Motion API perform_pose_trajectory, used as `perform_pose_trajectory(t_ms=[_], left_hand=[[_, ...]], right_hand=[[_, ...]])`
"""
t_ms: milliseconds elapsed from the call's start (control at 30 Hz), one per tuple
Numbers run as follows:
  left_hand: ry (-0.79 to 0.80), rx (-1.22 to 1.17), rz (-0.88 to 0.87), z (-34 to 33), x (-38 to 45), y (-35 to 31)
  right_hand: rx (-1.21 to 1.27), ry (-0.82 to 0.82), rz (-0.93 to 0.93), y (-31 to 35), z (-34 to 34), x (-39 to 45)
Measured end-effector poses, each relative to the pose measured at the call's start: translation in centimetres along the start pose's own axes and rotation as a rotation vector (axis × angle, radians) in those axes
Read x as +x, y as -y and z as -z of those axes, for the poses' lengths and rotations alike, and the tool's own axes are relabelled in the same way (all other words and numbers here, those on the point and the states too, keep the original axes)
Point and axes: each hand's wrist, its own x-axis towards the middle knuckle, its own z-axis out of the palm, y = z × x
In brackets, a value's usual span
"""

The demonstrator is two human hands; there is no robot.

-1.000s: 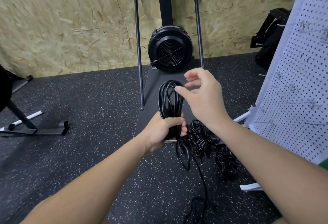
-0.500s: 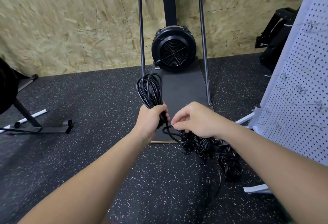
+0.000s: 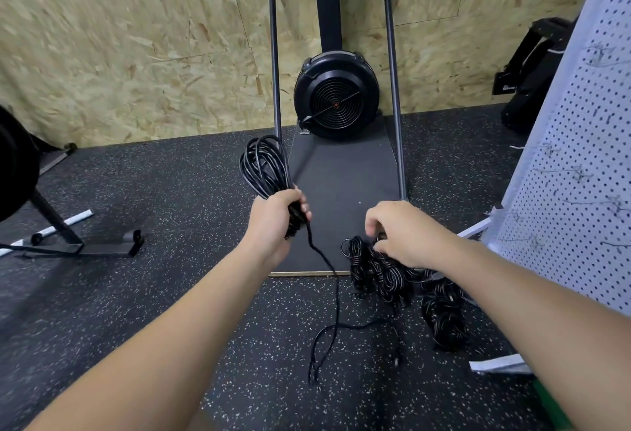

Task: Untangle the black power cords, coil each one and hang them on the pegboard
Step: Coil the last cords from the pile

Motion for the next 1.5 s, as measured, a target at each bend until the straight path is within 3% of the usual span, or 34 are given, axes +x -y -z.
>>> perform_pose_trajectory(t_ms=[133, 233, 367, 467, 567, 700, 767, 833, 933, 1067, 1200, 1300, 1400, 1500], left_hand=[[0.087, -0.072, 0.035, -1.0, -0.4, 0.4], [0.130, -0.130, 0.026, -1.6, -0.6, 0.3], [0.099, -0.140, -0.022, -1.4, -0.5, -0.2], [0.056, -0.146, -0.029, -0.3, 0.3, -0.7], [0.037, -0.065, -0.056, 0.3, 0.7, -0.8], [0.071, 0.055, -0.118, -0.4, 0.0, -1.0], [0.052, 0.042, -0.120, -0.4, 0.1, -1.3], [-0.011, 0.043, -0.098, 0.0, 0.4, -1.4], [-0.064, 0.227, -0.058, 0.9, 0.9, -1.3], [0.183, 0.411, 0.107, -0.1, -1.0, -1.3], [0.449, 0.296, 0.350, -1.8, -3.6, -0.4], [0.581, 0.119, 0.458, -1.8, -3.8, 0.2], [0.714, 0.089, 0.437, -1.2, -3.4, 0.1], [0.767, 0.306, 0.283, -1.4, -3.7, -0.1]], right_hand=[[0.256, 0.084, 0.056, 2.2, -2.0, 0.0], [0.655, 0.227, 0.057, 4.7, -3.9, -0.2], [1.296, 0.202, -0.191, 7.4, -4.4, -0.4], [1.422, 0.158, -0.295, 8.0, -3.3, -0.6], [1.235, 0.000, -0.370, 7.1, -2.1, -0.1], [0.493, -0.082, -0.189, 5.7, -0.5, -0.2], [0.372, -0.085, -0.149, 5.5, 0.3, -0.8], [0.344, -0.144, -0.074, 5.5, 1.4, -1.4], [0.440, -0.147, 0.139, 5.2, 3.0, -2.1], [0.435, -0.158, 0.309, 5.7, 4.0, -2.8], [0.511, -0.359, 0.224, 5.2, 4.3, -2.2], [0.510, -0.382, 0.101, 4.5, 4.3, -2.1], [0.574, -0.349, 0.056, 4.0, 4.4, -1.8], [0.612, -0.309, 0.051, 3.9, 4.6, -1.7]])
